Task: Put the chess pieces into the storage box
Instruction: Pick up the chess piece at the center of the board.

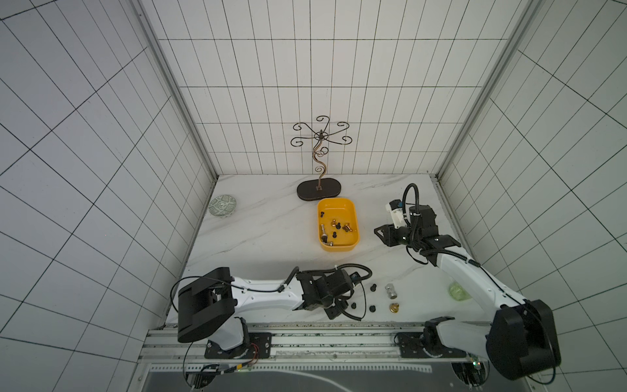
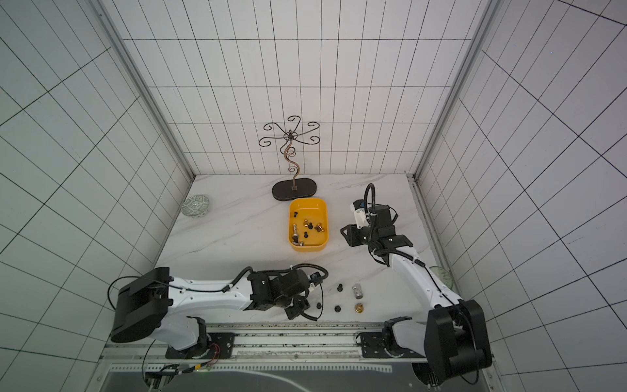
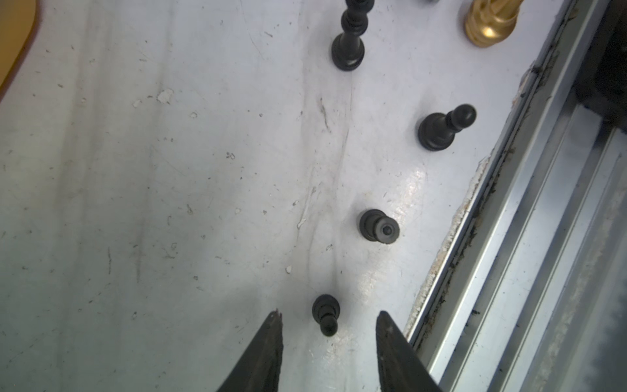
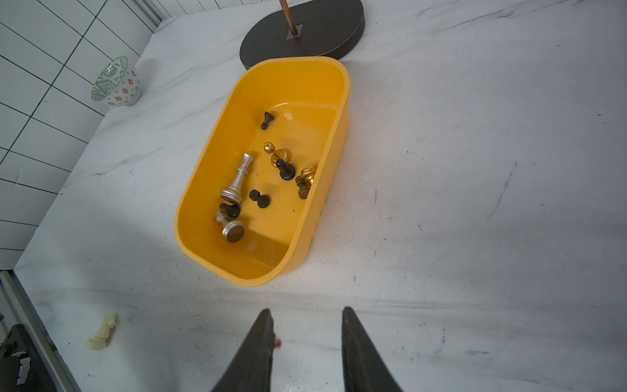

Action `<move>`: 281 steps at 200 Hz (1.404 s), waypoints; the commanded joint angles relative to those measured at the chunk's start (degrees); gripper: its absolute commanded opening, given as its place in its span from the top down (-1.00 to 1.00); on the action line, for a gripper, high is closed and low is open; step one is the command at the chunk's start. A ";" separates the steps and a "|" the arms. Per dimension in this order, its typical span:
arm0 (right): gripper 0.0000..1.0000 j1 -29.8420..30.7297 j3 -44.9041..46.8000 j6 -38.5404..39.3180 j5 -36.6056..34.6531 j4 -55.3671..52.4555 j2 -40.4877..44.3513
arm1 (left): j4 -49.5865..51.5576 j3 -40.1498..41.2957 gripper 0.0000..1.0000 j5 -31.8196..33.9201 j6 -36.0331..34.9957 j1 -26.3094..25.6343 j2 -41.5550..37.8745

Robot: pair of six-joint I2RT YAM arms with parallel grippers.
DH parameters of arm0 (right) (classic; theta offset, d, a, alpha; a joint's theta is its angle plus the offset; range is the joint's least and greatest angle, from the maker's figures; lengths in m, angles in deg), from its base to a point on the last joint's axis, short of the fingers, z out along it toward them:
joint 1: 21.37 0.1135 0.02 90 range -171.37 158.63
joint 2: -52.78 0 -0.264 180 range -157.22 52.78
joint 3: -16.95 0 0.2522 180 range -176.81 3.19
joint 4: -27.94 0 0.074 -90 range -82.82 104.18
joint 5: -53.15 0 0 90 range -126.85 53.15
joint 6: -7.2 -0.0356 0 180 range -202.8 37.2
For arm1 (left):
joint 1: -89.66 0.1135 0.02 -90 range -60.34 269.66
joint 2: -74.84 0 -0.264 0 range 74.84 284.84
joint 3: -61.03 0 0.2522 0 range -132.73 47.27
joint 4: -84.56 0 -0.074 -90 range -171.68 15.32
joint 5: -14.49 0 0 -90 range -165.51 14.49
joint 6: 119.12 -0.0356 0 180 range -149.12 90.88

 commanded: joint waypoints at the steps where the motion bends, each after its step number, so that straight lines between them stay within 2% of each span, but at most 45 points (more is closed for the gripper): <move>1: 0.31 -0.76 3.21 0.24 1.24 0.66 1.14 | 0.16 -1.58 0.13 2.11 -0.22 -0.66 1.07; 53: 0.32 -0.84 3.41 0.24 1.44 0.66 1.31 | 0.56 -2.54 0.23 4.55 -0.25 -1.15 4.40; 107: 0.33 -0.88 3.75 0.15 1.75 0.72 0.96 | 1.21 -2.82 0.49 5.91 -0.41 -1.27 5.46; 147: 0.34 -0.89 3.75 0.15 1.52 0.76 0.96 | 1.26 -2.98 0.79 5.67 -0.82 -1.25 5.59; 169: 0.35 -0.94 3.81 0.15 1.56 0.76 1.00 | 1.69 -3.31 0.89 5.78 -1.21 -1.36 5.23; 205: 0.35 -0.99 3.20 0.15 2.06 0.68 0.96 | 6.89 -8.51 0.95 12.55 -5.18 -0.82 3.70; 224: 0.35 -1.09 2.88 0.33 2.06 0.42 0.75 | 9.00 -12.87 0.95 11.99 -8.30 3.28 2.18; 250: 0.35 -1.10 2.69 0.24 2.17 0.32 0.63 | 7.99 -17.58 0.94 7.75 -10.10 12.62 0.39; 281: 0.36 -1.15 2.35 0.15 2.80 0.15 0.03 | 6.38 -25.42 0.91 4.64 -12.16 22.18 4.27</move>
